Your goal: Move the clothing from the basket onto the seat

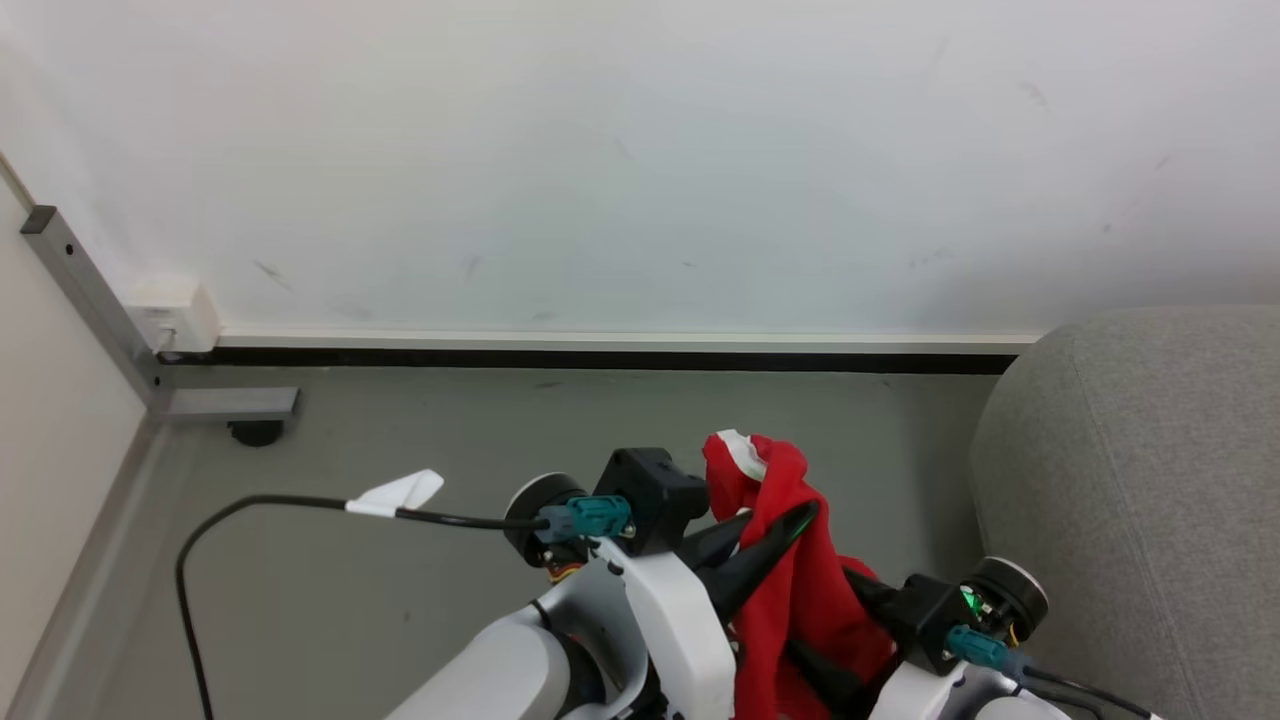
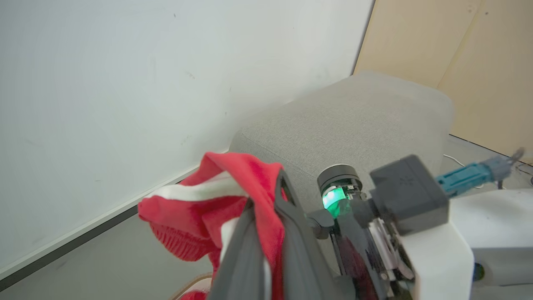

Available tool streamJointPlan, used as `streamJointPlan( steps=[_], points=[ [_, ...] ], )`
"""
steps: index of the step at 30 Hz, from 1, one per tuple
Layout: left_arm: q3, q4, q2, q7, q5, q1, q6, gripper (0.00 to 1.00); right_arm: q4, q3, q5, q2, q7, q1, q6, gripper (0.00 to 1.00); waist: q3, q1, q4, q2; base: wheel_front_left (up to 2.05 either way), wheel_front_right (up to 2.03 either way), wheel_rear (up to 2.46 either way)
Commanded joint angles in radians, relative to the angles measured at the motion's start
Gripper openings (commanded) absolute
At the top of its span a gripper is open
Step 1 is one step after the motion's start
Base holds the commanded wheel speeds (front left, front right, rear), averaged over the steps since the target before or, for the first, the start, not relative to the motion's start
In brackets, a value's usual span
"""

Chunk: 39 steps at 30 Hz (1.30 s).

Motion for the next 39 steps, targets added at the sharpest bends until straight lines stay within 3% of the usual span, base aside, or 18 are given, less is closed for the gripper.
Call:
streamJointPlan(
  steps=[1, 9, 10, 11, 12, 13, 22, 28, 39],
  points=[
    [0.003, -0.003, -0.006, -0.010, -0.008, -0.009, 0.001, 0.00, 0.025, 0.008, 0.027, 0.006, 0.000, -0.016, 0.000, 0.00, -0.001, 0.0000, 0.006, -0.0001, 0.00, 0.00, 0.00],
    [0.030, 0.025, 0.011, -0.046, 0.010, 0.010, 0.036, 0.00, 0.092, -0.016, 0.124, 0.020, -0.048, -0.047, 0.000, 0.00, 0.004, 0.0000, 0.019, -0.0001, 0.00, 0.00, 0.00],
    [0.033, 0.033, 0.014, -0.060, 0.021, 0.011, 0.045, 0.04, 0.091, -0.025, 0.130, 0.015, -0.054, -0.054, 0.000, 0.00, 0.004, 0.0000, 0.018, -0.0001, 0.00, 0.00, 0.00],
    [0.033, 0.043, 0.019, -0.072, 0.030, 0.016, 0.050, 0.43, 0.090, -0.033, 0.137, 0.011, -0.060, -0.058, 0.000, 0.00, 0.005, 0.0000, 0.017, -0.0001, 0.00, 0.00, 0.00],
    [0.034, 0.054, 0.021, -0.084, 0.038, 0.022, 0.054, 0.67, 0.088, -0.041, 0.147, 0.008, -0.064, -0.061, 0.000, 0.00, 0.005, 0.0000, 0.016, -0.0001, 0.00, 0.00, 0.00],
    [0.034, 0.065, 0.021, -0.093, 0.042, 0.029, 0.057, 1.00, 0.086, -0.049, 0.155, 0.006, -0.069, -0.063, 0.000, 0.00, 0.005, 0.0000, 0.014, -0.0001, 0.00, 0.00, 0.00],
    [0.047, 0.198, 0.029, -0.268, 0.058, 0.100, 0.071, 1.00, 0.065, -0.131, 0.198, -0.024, -0.084, -0.082, 0.000, 0.00, 0.006, 0.0000, -0.006, -0.0001, 0.00, 0.00, 0.00],
    [0.040, 0.297, 0.036, -0.386, 0.070, 0.141, 0.053, 1.00, 0.051, -0.161, 0.199, -0.039, -0.089, -0.069, 0.000, 0.00, 0.010, 0.0000, -0.019, -0.0001, 0.00, 0.00, 0.00],
    [0.033, 0.375, 0.012, -0.451, 0.068, 0.109, 0.038, 1.00, 0.033, -0.192, 0.191, -0.051, -0.086, -0.065, 0.000, 0.00, 0.023, 0.0000, -0.044, -0.0001, 0.00, 0.00, 0.00]
  ],
)
